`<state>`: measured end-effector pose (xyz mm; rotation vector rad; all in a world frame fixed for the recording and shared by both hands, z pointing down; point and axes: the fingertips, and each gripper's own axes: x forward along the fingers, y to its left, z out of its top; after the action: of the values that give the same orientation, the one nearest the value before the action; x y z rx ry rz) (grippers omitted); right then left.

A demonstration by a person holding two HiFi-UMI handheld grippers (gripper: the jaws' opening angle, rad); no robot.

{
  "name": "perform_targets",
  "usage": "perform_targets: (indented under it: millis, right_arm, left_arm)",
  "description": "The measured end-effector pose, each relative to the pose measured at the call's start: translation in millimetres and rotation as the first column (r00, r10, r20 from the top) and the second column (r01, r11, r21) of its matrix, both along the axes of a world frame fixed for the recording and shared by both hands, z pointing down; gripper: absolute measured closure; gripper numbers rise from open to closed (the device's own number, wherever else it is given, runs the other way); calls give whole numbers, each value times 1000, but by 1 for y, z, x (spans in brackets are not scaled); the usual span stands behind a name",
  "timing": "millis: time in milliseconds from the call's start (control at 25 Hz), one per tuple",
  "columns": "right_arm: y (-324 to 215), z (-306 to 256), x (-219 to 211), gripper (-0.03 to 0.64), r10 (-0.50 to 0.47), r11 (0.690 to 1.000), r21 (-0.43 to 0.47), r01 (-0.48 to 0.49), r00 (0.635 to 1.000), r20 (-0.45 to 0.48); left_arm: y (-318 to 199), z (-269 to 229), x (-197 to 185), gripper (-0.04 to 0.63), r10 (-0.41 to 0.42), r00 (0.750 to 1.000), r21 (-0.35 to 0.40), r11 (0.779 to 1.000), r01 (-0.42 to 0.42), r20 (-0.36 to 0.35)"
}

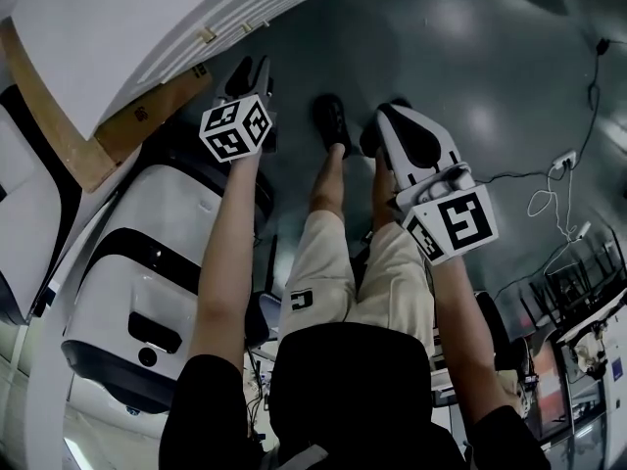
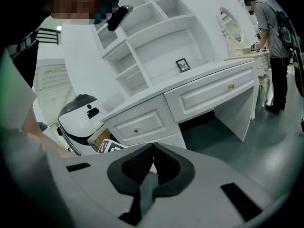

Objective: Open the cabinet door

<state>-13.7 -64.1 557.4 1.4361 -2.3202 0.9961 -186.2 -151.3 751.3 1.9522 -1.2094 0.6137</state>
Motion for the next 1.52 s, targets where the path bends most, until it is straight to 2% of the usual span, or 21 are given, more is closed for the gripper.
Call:
perform_targets:
  millis: [160, 360, 600, 920, 1200, 1520]
  right_arm:
    - [0, 2, -1, 600, 7, 1000, -5, -7, 1000, 2]
    - [1, 7, -2, 600, 9, 1000, -16, -9, 1000, 12]
    - [2, 17, -1, 600, 20, 999, -32, -19, 1000, 20]
    - [4, 24, 7, 600, 17, 999, -48, -16, 1000, 22]
    - [6, 31, 13, 600, 14, 998, -55, -13, 1000, 20]
    - [10, 35, 15, 600, 14, 998, -68, -12, 1000, 24]
  left_arm:
    - [-9, 22, -5, 428, -26, 1000, -21, 999, 26, 14]
    - [-19, 53, -12, 408, -121, 993, -78, 990, 122, 12]
    - [-35, 82, -19, 397, -150, 988, -65, 986, 152, 25]
    - [-48, 108, -22, 397, -188, 980, -100, 976, 194, 62]
    - [-61, 113, -30, 397, -247, 965, -98, 962, 255, 85]
    - [-72, 114, -25, 420, -264, 961, -104, 957, 271, 79]
